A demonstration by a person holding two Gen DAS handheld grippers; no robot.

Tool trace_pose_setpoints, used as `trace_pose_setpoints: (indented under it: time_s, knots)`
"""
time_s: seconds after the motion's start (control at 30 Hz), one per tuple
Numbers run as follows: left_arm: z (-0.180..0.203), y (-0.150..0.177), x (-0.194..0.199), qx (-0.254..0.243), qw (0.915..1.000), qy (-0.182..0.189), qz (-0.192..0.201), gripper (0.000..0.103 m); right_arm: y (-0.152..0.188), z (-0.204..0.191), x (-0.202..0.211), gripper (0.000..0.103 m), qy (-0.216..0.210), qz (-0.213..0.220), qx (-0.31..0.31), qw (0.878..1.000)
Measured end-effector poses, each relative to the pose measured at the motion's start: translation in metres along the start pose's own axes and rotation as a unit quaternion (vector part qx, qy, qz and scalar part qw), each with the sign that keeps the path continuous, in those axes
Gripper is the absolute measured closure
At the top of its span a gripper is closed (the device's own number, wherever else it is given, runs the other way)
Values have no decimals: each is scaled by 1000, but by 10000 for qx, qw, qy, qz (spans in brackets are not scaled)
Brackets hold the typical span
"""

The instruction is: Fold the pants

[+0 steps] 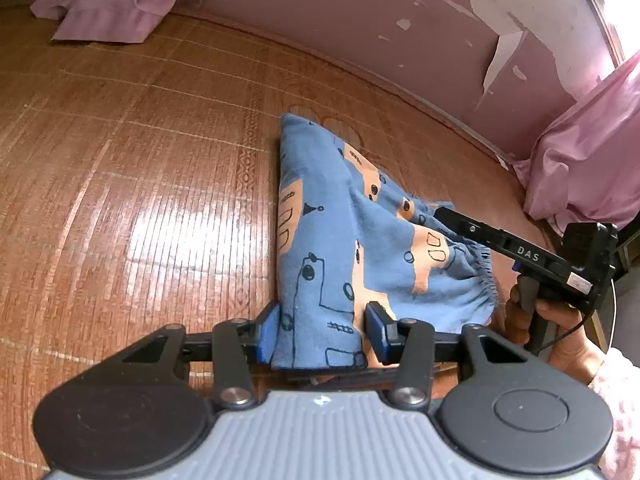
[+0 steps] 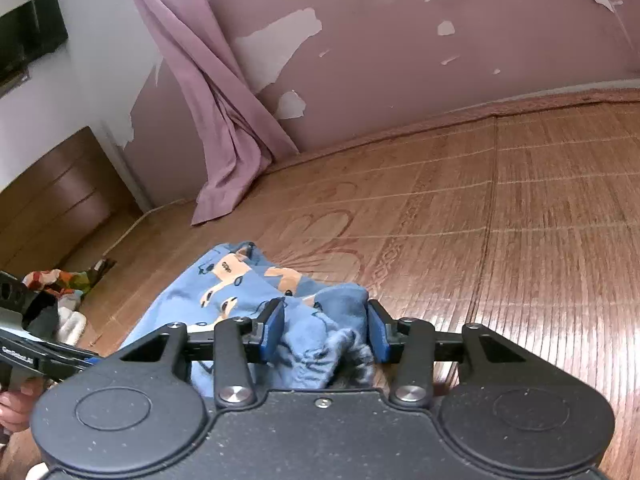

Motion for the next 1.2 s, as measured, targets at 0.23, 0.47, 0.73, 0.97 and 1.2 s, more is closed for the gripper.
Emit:
trace_pose_setpoints:
  time_s: [0.23, 0.47, 0.73, 0.97, 1.2]
  knots:
    - [3, 1, -2, -151, 9996, -255, 7, 58, 4, -8, 5, 78, 211, 27, 115, 9997]
    - [15, 1, 0, -398, 9961, -789, 11, 71, 5, -24, 9, 82, 860, 84, 533, 9948]
    - [31, -1, 4, -672, 9885, -1334, 222, 83, -3, -66, 22, 84, 1788, -38, 1943, 9645]
    - [49, -3, 3, -888, 9859, -1394, 246, 85, -10, -89, 31, 85, 2370, 39, 2783, 9308]
    - [60, -10, 7, -1210, 9825, -1341, 454, 86, -20, -91, 45, 85, 2714, 298, 3098, 9107]
Point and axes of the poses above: each gripper's, at about its wrist camera, not at the fingertips, and x roughly against the way its jaws point, z to its right, y to its underside, the point moved 10 cm from there along -x, roughly the way its jaws point, and after that the axes turned 10 degrees about x, right-handed, at the moved point
